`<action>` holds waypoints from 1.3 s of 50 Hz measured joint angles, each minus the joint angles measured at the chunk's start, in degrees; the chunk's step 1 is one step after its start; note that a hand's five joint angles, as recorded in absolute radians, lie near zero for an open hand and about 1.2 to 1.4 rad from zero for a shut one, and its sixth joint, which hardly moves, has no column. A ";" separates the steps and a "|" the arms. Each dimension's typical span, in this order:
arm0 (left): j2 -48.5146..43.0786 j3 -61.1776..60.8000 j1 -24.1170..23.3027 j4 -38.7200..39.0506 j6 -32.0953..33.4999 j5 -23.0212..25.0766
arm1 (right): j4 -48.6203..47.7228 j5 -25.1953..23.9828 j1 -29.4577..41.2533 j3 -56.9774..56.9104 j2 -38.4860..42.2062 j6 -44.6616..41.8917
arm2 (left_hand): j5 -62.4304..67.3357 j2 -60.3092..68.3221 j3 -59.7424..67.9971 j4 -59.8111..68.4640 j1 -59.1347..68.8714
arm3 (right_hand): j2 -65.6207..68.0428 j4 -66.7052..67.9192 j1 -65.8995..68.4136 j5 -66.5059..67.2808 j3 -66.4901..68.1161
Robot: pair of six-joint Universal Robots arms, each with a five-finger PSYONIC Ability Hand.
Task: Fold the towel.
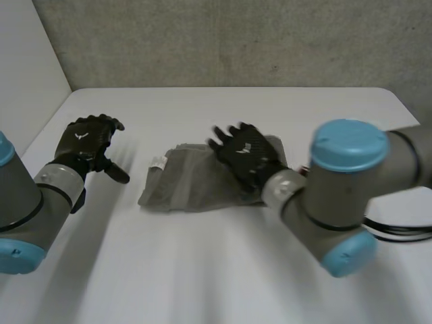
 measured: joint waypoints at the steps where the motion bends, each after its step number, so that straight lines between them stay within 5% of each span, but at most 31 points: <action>1: -0.12 0.06 -0.42 0.00 0.08 -0.01 | -0.11 -0.16 -1.55 2.38 -1.03 0.58 | 0.00 0.00 0.00 0.00 0.00 | 0.00 0.00 0.00 0.00 -0.01; 9: -2.76 1.57 -4.53 -0.25 0.33 -0.34 | -4.05 -2.09 -8.44 13.10 -3.37 7.35 | 0.00 0.00 0.00 0.00 0.00 | 7.39 0.00 6.89 0.22 -0.01; 32: -8.49 1.69 -8.44 -0.10 0.32 -1.15 | -15.54 -3.56 -7.67 14.48 3.58 14.34 | 0.00 0.00 0.00 0.00 0.00 | 29.11 0.00 29.14 21.40 0.00; 44: -8.75 1.28 -9.65 -0.12 0.32 -3.23 | -18.00 -3.29 -7.08 13.66 4.91 15.39 | 0.00 0.00 0.00 0.00 0.00 | 60.82 0.00 60.09 52.46 0.00; 65: -8.61 0.96 -9.92 -0.02 0.32 -3.17 | -19.79 -2.86 -9.65 13.95 3.09 16.93 | 0.00 0.00 0.00 0.00 0.00 | 71.01 0.00 66.93 62.23 0.00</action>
